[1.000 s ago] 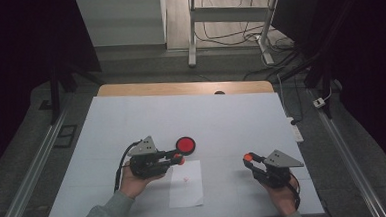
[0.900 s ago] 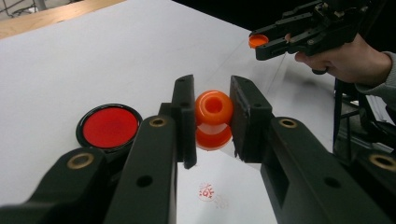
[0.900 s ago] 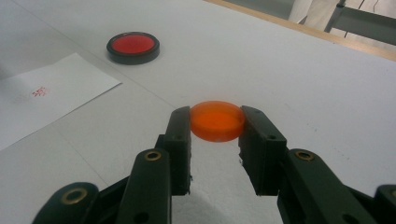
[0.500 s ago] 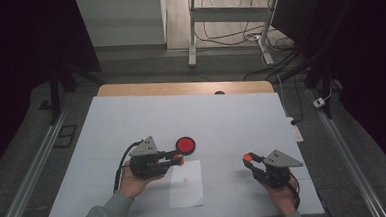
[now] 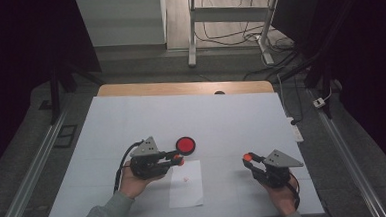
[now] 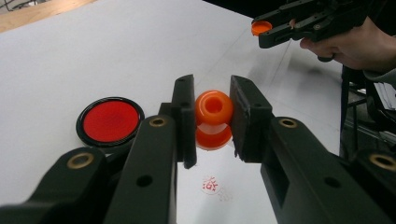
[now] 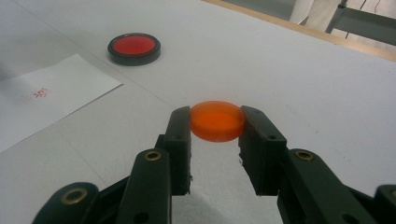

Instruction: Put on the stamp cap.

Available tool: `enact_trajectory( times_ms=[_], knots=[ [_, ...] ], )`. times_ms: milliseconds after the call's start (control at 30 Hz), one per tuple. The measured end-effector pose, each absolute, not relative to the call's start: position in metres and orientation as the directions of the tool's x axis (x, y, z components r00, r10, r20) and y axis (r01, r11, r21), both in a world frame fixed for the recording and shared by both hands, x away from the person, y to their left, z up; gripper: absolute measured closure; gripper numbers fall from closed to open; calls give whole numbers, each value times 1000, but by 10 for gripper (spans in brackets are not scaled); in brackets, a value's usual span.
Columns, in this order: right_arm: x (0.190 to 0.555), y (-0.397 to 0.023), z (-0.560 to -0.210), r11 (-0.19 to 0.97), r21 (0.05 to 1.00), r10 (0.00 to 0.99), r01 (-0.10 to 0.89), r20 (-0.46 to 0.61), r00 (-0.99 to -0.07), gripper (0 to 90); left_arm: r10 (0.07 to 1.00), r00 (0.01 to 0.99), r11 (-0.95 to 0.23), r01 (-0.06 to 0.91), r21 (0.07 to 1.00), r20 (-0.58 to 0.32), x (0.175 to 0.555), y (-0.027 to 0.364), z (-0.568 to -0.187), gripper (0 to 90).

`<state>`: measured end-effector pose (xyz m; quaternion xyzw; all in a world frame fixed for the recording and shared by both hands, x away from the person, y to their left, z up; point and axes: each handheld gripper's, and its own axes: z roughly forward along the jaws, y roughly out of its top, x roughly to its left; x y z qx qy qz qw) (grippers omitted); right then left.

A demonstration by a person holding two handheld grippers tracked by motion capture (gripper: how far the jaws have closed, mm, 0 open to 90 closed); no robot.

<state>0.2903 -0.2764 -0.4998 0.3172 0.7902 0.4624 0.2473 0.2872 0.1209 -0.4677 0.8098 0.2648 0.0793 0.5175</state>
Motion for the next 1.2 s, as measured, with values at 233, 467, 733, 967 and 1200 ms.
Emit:
enact_trajectory(
  times_ms=[233, 467, 733, 967, 1200],
  knots=[
    [288, -269, -499, 380, 888, 709, 259, -100, -698, 643, 507, 849, -323, 346, 881, -148, 287, 120, -468, 723],
    [287, -260, -498, 378, 891, 695, 253, -92, -713, 643, 504, 851, -321, 346, 882, -151, 286, 119, -468, 723],
    [285, -250, -497, 347, 900, 671, 263, -42, -740, 643, 499, 854, -333, 347, 877, -148, 287, 116, -471, 723],
    [285, -243, -498, 355, 898, 656, 261, -41, -754, 643, 500, 853, -335, 350, 875, -150, 286, 115, -472, 723],
    [285, -231, -500, 367, 895, 636, 254, -42, -770, 644, 496, 854, -335, 354, 873, -156, 287, 114, -473, 724]
  ],
)
